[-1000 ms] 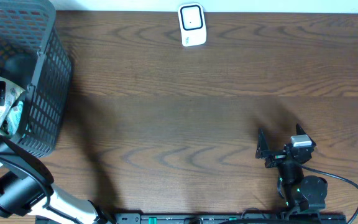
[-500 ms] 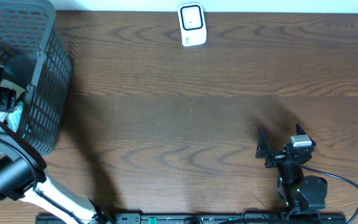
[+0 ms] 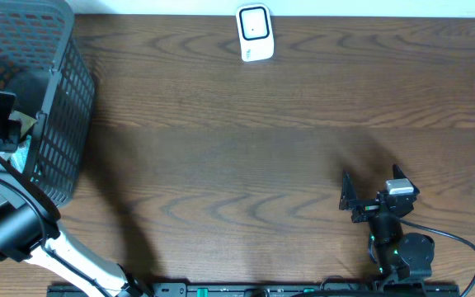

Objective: Scan the item barcode
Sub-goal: 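Reach the left gripper into the basket and grasp a white snack bag, then carry the white bag to the scanner and release it on the table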

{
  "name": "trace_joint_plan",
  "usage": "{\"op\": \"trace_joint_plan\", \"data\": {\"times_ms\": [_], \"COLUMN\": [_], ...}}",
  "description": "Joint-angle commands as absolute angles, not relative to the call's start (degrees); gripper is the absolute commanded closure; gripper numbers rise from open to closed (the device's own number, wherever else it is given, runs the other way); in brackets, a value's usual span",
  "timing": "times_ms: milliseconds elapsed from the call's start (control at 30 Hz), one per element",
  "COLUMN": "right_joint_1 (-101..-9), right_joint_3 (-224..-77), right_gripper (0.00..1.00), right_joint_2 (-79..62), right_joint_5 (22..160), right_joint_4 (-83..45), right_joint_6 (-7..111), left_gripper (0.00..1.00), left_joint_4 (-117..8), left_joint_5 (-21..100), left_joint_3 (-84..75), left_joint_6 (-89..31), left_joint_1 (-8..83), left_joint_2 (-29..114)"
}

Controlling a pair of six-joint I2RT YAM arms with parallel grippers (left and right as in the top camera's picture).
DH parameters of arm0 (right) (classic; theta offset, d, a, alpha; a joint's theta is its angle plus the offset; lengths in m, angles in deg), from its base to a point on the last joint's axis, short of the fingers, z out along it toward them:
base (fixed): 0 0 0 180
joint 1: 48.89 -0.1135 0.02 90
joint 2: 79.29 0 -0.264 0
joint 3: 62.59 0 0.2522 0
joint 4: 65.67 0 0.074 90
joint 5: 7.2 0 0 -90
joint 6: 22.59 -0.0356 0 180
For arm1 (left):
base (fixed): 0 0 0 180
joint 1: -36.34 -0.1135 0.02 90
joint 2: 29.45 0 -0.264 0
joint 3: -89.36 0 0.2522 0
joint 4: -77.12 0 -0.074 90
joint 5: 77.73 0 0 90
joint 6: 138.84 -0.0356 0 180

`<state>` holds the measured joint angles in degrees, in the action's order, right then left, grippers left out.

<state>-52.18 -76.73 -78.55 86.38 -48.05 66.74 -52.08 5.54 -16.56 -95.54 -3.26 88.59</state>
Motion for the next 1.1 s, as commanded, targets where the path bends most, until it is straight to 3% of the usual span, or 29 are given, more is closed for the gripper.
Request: {"op": "trace_joint_plan", "data": {"times_ms": [0,33,67,200,367,567,700,933,1067], "right_joint_1": [-52.21,-52.21,-52.21,-52.21,-52.21,-52.21,-52.21,-52.21,-52.21], "right_joint_3": [-76.67,-76.67,-76.67,-76.67,-76.67,-76.67,-76.67,-76.67,-76.67], "right_gripper": [0.01,0.01,0.01,0.01,0.01,0.01,0.01,0.01,0.01], "right_joint_2": [-78.79,-78.79,-78.79,-78.79,-78.79,-78.79,-78.79,-78.79,-78.79], "right_joint_5": [86.12,86.12,86.12,86.12,86.12,86.12,86.12,86.12,86.12], "right_joint_4": [-47.81,-47.81,-47.81,-47.81,-47.81,-47.81,-47.81,-47.81,-47.81], "right_joint_6": [66.17,66.17,66.17,66.17,66.17,66.17,66.17,66.17,66.17], "left_gripper": [0.79,0.91,0.92,0.93,0.93,0.93,0.93,0.93,0.92], "left_joint_4": [-51.01,-51.03,-51.1,-53.3,-60.62,-74.02,-79.62,-83.25,-83.25], "left_joint_5": [7.58,7.58,7.58,7.58,10.33,26.02,35.84,38.31,41.43], "left_joint_3": [-13.21,-13.02,-13.02,-13.04,-14.13,-14.53,-14.53,-14.53,-14.53], "left_joint_6": [-95.93,-95.86,-95.21,-90.99,-75.32,-50.36,-43.34,-31.3,-13.92], "left_joint_1": [-3.67,-3.67,-3.67,-3.43,-2.49,-2.36,-2.36,-2.36,-1.94], "left_joint_2": [90.93,90.93,90.9,89.35,83.36,69.79,62.71,53.83,50.27]}}
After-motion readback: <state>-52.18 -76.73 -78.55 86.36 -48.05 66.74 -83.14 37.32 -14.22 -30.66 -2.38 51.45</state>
